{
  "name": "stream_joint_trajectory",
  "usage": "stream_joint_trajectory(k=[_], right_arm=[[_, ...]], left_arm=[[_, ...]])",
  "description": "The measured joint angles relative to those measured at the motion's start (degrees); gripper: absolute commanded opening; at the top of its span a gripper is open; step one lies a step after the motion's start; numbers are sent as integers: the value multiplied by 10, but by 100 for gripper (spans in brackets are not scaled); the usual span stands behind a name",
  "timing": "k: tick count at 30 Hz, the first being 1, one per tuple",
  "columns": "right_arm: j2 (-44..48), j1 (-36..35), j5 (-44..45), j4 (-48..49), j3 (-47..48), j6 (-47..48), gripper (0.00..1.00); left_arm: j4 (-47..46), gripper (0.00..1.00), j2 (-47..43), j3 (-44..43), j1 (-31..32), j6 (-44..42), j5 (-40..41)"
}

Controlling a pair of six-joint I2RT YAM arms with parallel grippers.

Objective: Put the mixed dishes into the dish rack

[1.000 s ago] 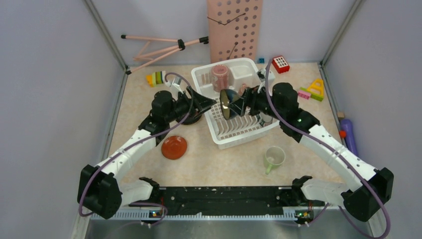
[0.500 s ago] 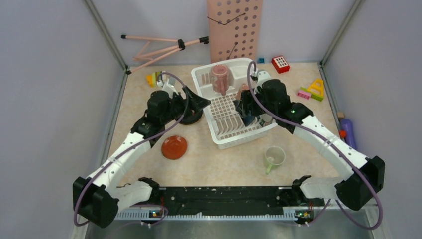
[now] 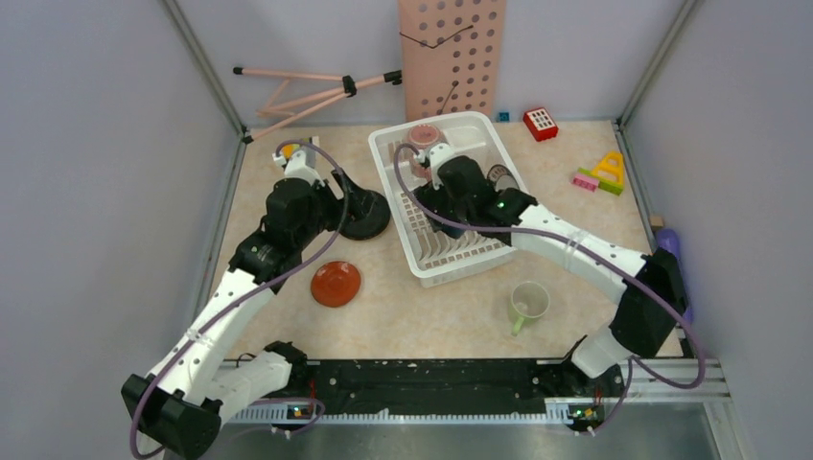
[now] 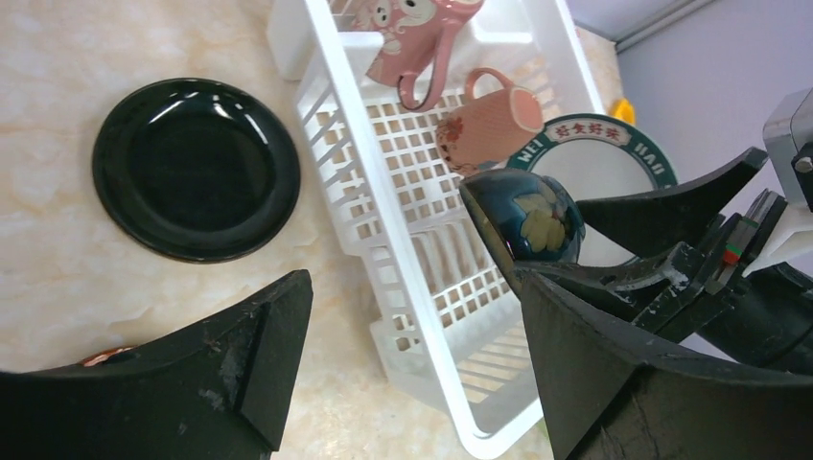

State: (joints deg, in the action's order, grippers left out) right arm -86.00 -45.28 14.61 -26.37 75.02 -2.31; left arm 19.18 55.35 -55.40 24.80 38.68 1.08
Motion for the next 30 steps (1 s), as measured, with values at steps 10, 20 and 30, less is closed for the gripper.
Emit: stream_joint_trajectory(k=[10, 20, 30], right_arm=[[-75, -9, 20, 100, 16, 120, 0], [-196, -9, 7, 187, 24, 232, 0], [-236, -7, 24, 188, 57, 268, 48]], left_arm=[[21, 84, 0, 12, -7, -18, 40], [24, 83, 1, 19, -28, -17, 74], [24, 83, 1, 26, -49, -17, 73]])
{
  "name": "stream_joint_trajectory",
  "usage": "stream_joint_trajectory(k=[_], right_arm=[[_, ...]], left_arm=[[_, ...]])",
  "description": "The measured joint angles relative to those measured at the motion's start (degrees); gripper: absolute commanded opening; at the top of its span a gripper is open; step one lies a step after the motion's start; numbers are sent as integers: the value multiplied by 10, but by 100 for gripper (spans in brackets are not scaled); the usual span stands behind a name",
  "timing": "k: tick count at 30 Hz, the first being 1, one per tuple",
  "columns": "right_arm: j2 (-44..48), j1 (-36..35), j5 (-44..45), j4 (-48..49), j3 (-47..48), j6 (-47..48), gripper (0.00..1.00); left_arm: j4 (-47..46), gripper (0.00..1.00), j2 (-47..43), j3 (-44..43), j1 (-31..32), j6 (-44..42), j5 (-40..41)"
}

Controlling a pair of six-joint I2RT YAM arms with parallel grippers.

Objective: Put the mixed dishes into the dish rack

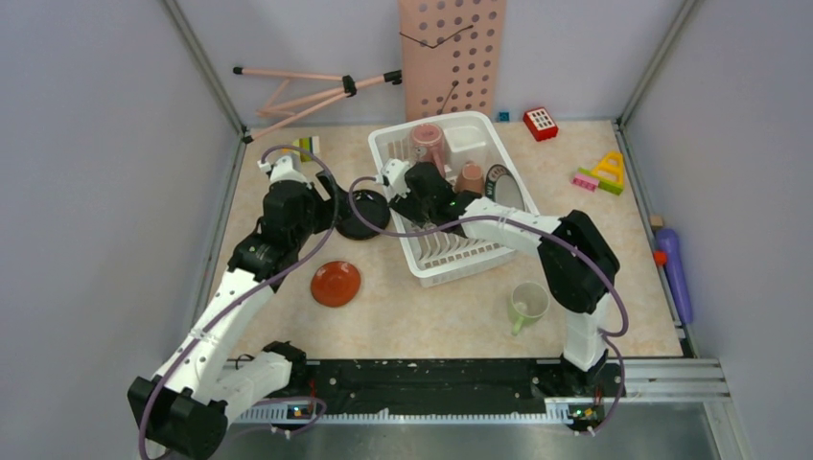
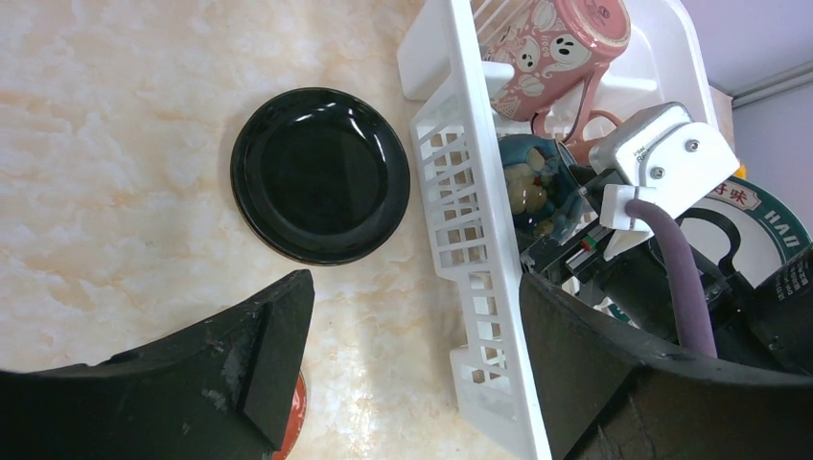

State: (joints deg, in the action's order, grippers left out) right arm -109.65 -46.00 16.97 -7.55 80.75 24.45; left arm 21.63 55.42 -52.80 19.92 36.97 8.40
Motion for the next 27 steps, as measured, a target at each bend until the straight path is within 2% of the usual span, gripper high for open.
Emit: stream_joint_trajectory(k=[2, 4, 9, 14, 20, 23, 27], right_arm=[[-1, 0, 2, 0, 0, 0, 71], [-2, 0, 4, 0, 0, 0, 81], [-2, 5, -1, 7, 1, -19, 91], [-1, 17, -52, -2, 15, -64, 93], [7, 24, -94, -19, 31, -103, 78], [24, 28, -96, -40, 31, -122, 66], [66, 40, -95, -67, 21, -160, 40]], left_arm=[[0, 83, 0, 0, -3, 0, -1], [0, 83, 0, 0, -4, 0, -3], [0, 83, 0, 0, -5, 0, -7], [0, 83, 0, 0, -9, 0, -11], [0, 83, 0, 0, -11, 0, -18], [0, 83, 0, 0, -12, -1, -23], [-1, 82, 10, 0, -13, -4, -34]])
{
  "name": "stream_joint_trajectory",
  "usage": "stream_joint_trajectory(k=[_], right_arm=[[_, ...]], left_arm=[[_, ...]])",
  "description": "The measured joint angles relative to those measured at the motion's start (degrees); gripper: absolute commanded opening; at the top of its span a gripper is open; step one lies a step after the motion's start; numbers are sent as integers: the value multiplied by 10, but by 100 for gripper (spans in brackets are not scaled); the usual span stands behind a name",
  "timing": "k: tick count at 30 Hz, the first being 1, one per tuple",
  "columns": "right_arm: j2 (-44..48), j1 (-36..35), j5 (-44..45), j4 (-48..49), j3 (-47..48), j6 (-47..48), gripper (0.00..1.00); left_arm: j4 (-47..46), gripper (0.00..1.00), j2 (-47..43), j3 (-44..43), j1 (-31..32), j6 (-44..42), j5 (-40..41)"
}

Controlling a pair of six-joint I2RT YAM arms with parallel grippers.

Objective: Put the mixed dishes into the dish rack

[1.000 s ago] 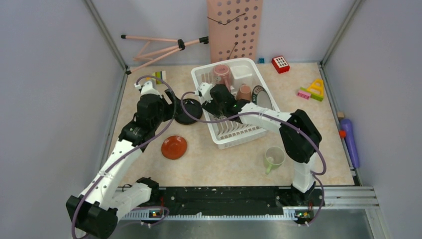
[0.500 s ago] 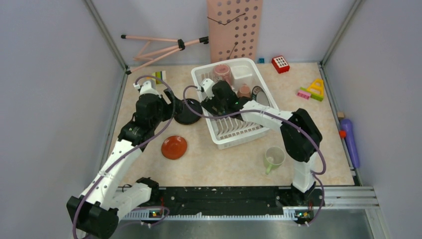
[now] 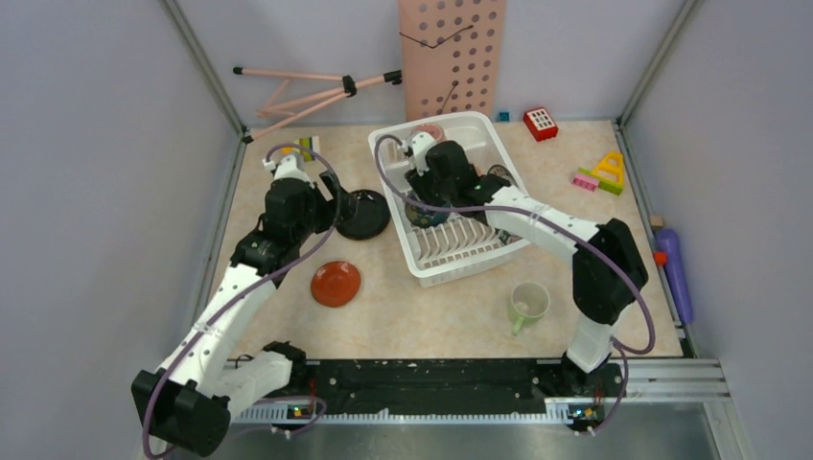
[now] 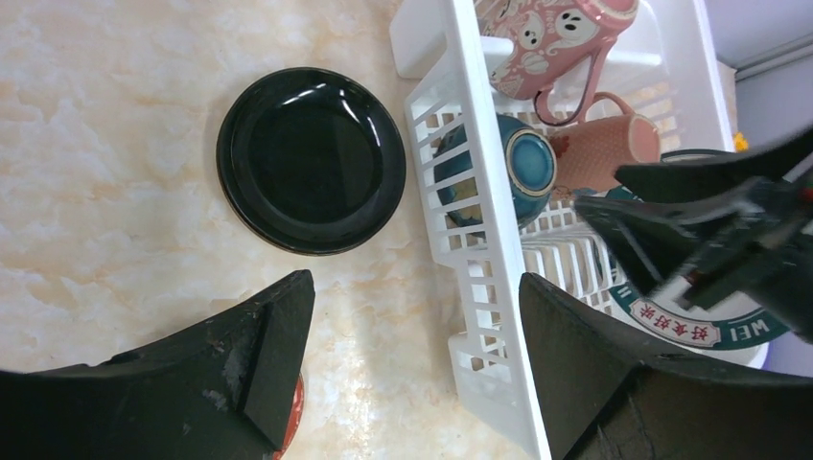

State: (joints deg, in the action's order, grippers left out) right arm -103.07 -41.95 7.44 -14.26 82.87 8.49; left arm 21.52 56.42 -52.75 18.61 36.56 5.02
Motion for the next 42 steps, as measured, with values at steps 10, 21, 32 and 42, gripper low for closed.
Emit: stream_joint_trajectory(k=[10, 21, 32, 42], right_arm=[[40, 40, -2, -37, -71, -105, 26], [-90, 42, 2, -44, 5, -135, 19], [-134, 42, -41, -40, 80, -151, 22], [15, 42, -70, -5, -19, -150, 35]], left_arm=[[-18, 79, 90, 29, -59, 23, -37], [-81, 75, 222, 43, -132, 56, -71], [-91, 67, 363, -28, -148, 16, -99], [-41, 67, 427, -99, -151, -8, -108]])
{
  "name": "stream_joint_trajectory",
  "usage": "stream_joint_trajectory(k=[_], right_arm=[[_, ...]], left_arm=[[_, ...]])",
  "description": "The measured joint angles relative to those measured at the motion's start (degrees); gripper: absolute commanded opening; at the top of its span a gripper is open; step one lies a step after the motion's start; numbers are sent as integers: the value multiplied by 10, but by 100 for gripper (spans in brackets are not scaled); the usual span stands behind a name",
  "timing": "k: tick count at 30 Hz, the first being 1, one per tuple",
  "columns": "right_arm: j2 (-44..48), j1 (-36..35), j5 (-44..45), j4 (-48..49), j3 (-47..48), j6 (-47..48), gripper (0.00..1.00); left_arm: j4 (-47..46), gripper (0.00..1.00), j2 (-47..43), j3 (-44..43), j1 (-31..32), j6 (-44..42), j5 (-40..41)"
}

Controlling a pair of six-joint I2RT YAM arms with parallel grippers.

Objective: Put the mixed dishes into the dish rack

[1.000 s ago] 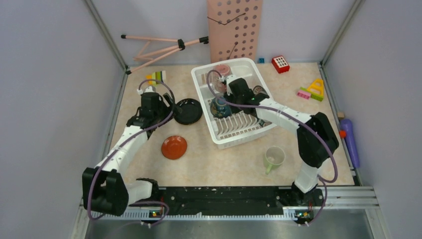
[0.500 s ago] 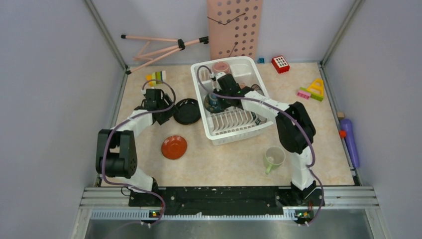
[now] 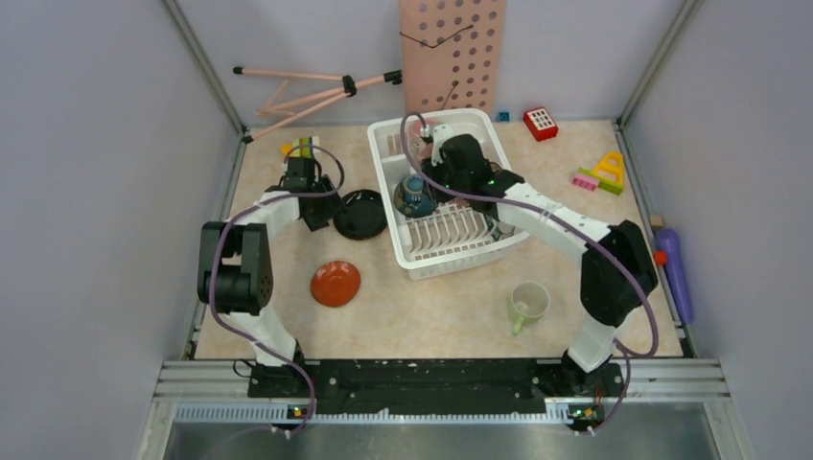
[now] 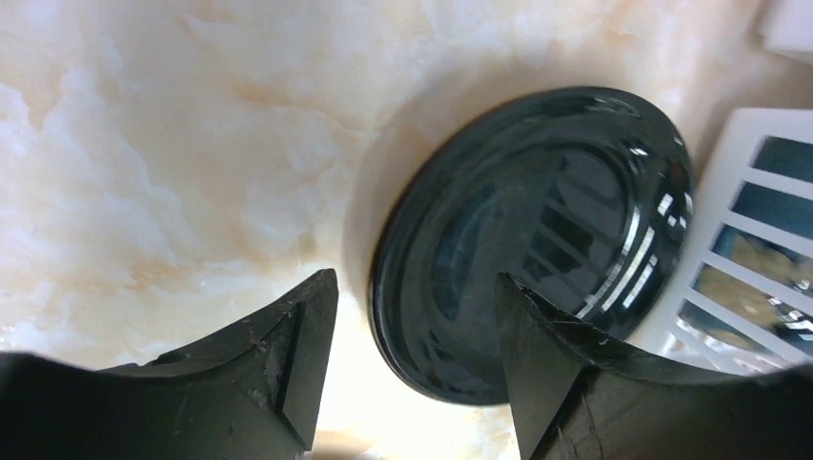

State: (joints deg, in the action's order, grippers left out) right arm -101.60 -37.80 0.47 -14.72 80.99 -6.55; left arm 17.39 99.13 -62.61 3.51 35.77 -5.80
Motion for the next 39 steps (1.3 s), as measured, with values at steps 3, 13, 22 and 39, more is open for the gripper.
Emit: stream_joint_trajectory(k=[3, 13, 22, 39], right_arm=[[46, 0, -14, 17, -13, -2, 42], [145, 0, -26, 30, -76, -12, 43], [162, 0, -86, 23, -116, -47, 49], [159, -11, -200, 95, -117, -254, 70]], left_arm=[[24, 66, 37, -27, -1, -11, 14], [41, 0, 33, -35, -2, -17, -2], [74, 0, -133, 54, -1, -7, 26], [20, 0, -504, 214, -1, 92, 0]])
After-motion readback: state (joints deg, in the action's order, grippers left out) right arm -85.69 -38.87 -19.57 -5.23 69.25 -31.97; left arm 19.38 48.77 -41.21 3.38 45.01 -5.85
